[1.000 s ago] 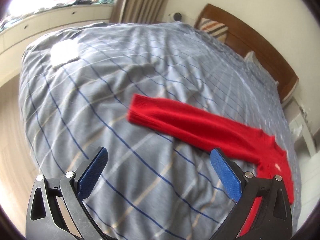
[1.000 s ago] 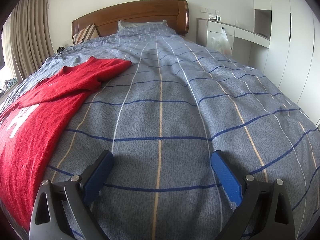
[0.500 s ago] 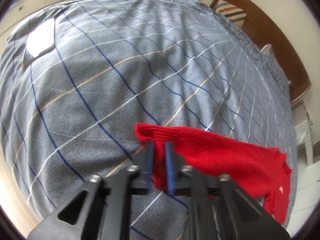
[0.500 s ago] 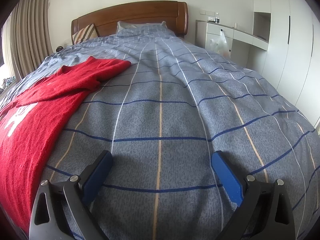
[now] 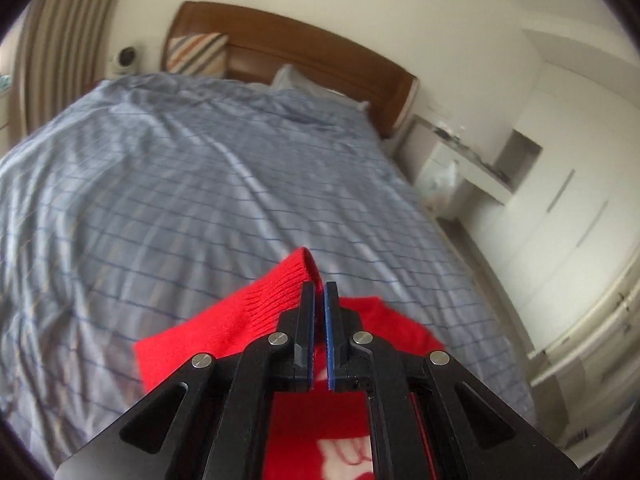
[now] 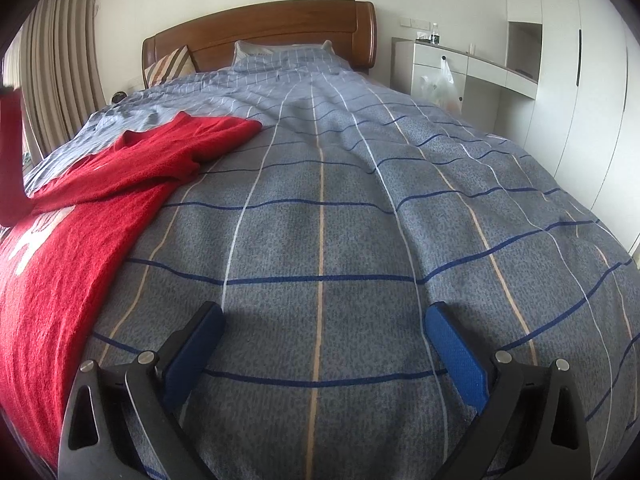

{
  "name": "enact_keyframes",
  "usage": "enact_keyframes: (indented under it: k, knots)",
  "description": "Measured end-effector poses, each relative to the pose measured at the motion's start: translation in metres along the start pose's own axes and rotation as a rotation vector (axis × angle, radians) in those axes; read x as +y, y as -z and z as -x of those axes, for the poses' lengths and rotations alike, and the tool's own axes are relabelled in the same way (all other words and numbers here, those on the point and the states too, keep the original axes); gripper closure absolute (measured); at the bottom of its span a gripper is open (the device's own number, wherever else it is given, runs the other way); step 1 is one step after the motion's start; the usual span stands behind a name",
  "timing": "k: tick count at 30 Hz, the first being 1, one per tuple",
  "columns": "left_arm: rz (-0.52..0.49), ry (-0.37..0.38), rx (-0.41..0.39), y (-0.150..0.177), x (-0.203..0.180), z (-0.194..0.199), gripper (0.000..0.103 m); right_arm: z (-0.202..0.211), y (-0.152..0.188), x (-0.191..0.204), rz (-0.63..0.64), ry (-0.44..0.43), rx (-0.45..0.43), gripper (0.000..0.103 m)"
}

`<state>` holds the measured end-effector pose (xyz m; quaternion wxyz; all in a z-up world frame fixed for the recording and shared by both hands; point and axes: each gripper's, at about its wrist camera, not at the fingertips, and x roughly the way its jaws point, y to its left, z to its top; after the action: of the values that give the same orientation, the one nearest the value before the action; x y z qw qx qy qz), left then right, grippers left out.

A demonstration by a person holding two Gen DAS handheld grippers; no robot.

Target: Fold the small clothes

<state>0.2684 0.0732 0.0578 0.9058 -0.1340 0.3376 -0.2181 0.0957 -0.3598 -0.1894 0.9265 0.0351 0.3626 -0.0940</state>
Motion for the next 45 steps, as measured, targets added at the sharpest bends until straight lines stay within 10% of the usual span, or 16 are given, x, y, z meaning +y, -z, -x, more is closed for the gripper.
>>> enact_keyframes:
  k: [4,6,8,13,20,25,45]
  knots:
    - [-0.066,0.142,0.126,0.028,-0.065,-0.059,0.092,-0.001,-0.001,-0.001,0.0,0.0,0.0,0.003]
    - [-0.076,0.125,0.219,0.051,-0.077,-0.084,0.029,-0.001,-0.001,-0.001,0.0,-0.001,-0.001,0.003]
    - [-0.056,0.101,0.21,0.07,-0.071,-0.084,0.018,0.0,0.0,0.0,0.0,-0.001,-0.001,0.003]
    - [0.067,0.007,0.19,0.104,-0.004,-0.043,0.018,-0.001,0.0,0.001,0.001,-0.001,0.0,0.003]
    - [0.014,-0.411,0.048,0.159,0.087,0.025,0.014,-0.002,0.0,0.003,0.006,0.005,-0.001,0.002]
    - [0.018,-0.565,0.015,0.191,0.121,0.04,0.013,-0.002,0.001,0.004,0.007,0.007,-0.004,0.002]
    - [0.11,-0.585,0.019,0.226,0.154,0.017,0.003,-0.001,0.003,0.005,0.009,0.008,-0.013,0.002]
